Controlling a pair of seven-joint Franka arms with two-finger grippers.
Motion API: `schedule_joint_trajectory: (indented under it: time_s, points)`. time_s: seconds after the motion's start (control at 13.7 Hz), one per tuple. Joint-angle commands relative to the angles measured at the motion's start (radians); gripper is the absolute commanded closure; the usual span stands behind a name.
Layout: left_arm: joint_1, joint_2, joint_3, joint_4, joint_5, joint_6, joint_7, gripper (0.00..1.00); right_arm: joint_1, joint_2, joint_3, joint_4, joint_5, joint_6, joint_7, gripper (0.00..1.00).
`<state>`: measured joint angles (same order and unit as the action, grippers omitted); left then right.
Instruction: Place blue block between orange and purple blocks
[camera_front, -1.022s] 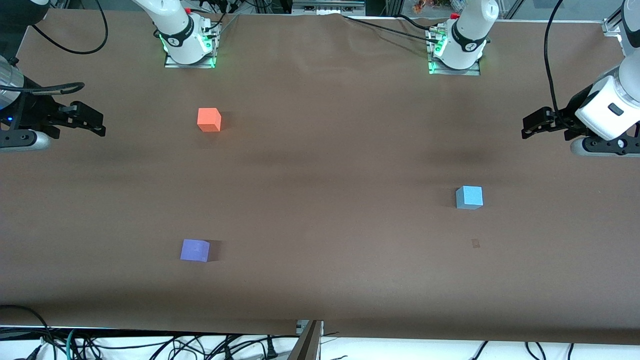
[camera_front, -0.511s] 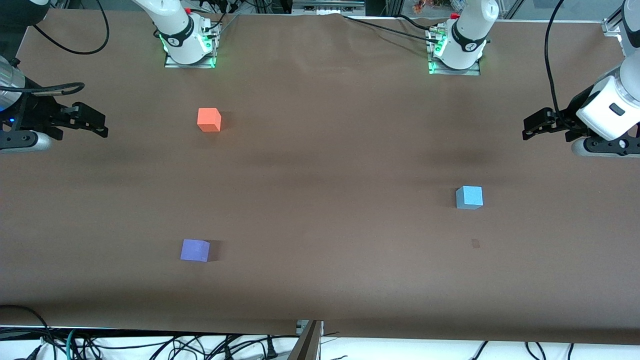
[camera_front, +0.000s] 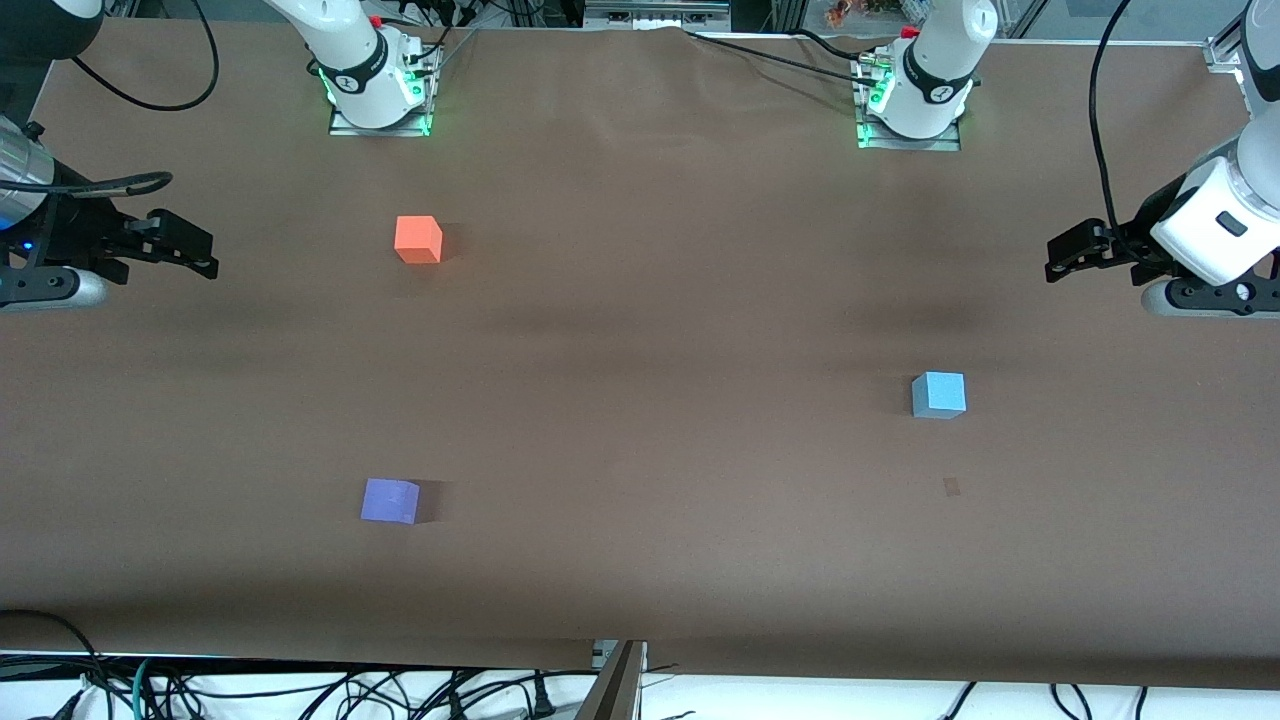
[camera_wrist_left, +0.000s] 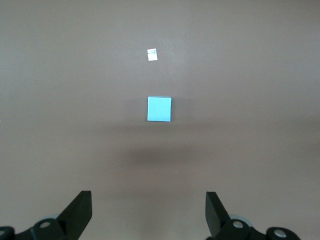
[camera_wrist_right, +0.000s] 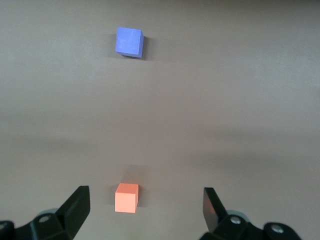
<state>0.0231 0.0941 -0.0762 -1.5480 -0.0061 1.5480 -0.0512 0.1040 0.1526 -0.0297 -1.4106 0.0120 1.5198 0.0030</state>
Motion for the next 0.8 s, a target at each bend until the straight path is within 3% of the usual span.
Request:
schedule_joint_trajectory:
  time_s: [0.0,0.73]
  points:
    - [0.001,0.001,0.001,0.0,0.017,0.006,0.014,0.0,-0.007,-0.001,0.001,0.001,0.02,0.005,-0.008,0.0]
    - [0.001,0.001,0.001,0.003,0.017,0.009,0.021,0.0,-0.004,-0.001,0.002,0.001,0.022,0.005,-0.006,0.0]
